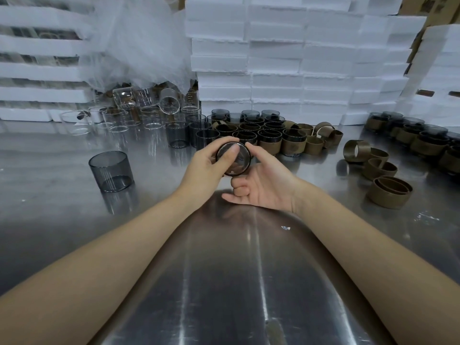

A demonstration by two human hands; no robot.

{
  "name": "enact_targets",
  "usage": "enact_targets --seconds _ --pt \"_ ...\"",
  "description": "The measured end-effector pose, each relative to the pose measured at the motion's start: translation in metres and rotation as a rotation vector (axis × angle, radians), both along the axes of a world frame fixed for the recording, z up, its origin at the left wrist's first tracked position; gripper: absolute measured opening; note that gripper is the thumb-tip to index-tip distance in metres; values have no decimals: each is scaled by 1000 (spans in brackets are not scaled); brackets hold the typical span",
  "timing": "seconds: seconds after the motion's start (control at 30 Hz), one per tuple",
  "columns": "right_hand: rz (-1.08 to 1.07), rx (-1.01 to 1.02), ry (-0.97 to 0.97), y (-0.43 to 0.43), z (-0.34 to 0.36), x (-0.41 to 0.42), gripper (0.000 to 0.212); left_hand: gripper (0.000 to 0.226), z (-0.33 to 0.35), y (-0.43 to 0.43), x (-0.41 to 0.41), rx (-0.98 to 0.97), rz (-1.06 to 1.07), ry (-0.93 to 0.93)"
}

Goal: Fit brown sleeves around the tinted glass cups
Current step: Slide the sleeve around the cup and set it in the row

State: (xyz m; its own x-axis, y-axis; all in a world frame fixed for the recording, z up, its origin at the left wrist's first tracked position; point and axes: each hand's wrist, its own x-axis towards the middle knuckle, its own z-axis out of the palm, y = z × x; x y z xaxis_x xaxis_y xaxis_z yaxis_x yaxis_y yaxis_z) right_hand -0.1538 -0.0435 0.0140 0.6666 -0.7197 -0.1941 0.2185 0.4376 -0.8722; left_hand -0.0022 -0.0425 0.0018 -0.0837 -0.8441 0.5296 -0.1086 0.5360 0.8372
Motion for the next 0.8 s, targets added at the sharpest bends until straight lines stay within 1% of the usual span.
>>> enact_targets --seconds 0.07,0.17,0.23,0.27,0.3,0.33,0.4,0.47,0.57,0.7,0.77,0.8 --pt "-10 1 13 -1 -1 0 53 21 0 1 1 10 30 6" --pt "-16 6 12 -1 -1 1 50 40 1 1 4 52 71 36" --pt "-31 18 4 -1 -1 0 50 45 1 1 6 78 39 26" --pt "-34 24 -4 -1 -2 0 50 42 0 1 6 85 5 3" --pt "-33 28 -16 -1 -2 -1 50 37 -1 1 5 80 -11 -47" --pt "-31 32 -32 -1 -2 -1 50 36 -2 1 4 63 -12 -104" --pt "-22 36 -46 -2 -3 -1 51 46 -4 0 2 25 6 -159" --pt "-7 18 -21 -3 -4 -1 53 42 -4 1 1 17 27 -134" --pt "10 -25 23 -3 -4 1 57 28 -2 4 0 19 59 -85" --pt "-2 -44 43 -3 -4 1 56 10 3 7 -4 4 94 -47" --pt "-18 -50 49 -3 -4 1 54 8 4 7 -5 -11 124 -59" --pt "-27 -54 53 -3 -5 1 53 12 4 7 -5 -18 140 -64"
